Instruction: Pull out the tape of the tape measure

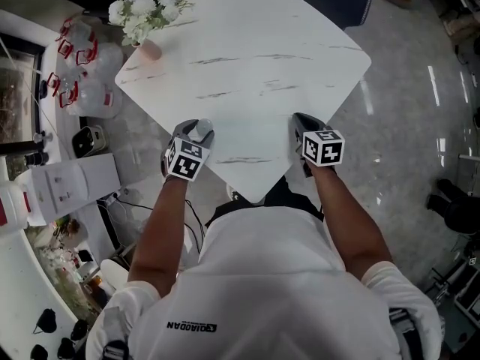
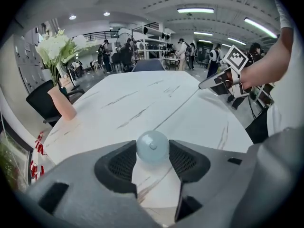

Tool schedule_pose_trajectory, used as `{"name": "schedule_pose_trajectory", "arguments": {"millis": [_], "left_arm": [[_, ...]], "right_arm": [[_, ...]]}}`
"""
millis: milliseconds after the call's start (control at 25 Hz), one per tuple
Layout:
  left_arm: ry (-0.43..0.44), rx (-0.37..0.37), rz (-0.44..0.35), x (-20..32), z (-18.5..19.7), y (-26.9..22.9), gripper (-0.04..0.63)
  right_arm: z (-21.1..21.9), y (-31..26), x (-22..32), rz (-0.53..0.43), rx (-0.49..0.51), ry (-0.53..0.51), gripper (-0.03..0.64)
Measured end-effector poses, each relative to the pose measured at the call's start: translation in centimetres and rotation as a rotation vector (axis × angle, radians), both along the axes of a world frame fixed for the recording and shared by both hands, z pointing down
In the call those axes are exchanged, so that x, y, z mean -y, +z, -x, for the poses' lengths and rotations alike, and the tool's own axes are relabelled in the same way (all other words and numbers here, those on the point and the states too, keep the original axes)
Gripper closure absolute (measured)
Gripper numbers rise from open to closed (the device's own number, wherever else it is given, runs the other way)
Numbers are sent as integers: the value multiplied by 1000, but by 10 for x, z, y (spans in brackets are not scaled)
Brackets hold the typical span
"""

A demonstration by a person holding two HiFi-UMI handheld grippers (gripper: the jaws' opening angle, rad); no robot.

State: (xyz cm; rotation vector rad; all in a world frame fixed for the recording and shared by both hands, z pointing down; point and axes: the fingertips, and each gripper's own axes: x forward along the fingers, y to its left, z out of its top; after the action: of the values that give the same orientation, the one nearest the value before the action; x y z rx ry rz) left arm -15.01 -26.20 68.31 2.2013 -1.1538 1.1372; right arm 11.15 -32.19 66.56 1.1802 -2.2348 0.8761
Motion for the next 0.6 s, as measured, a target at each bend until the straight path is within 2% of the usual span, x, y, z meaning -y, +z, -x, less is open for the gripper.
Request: {"name": "schedule_pose_trajectory", "arguments": {"millis": [280,600], "left_arm": [[-1,21,64,-1,6,19,373],[-2,15,95,-3,5,25,371]], "right_arm": [[9,21,3,28,-55,-53,598],[10,29,3,30,-131,-93,594]]}}
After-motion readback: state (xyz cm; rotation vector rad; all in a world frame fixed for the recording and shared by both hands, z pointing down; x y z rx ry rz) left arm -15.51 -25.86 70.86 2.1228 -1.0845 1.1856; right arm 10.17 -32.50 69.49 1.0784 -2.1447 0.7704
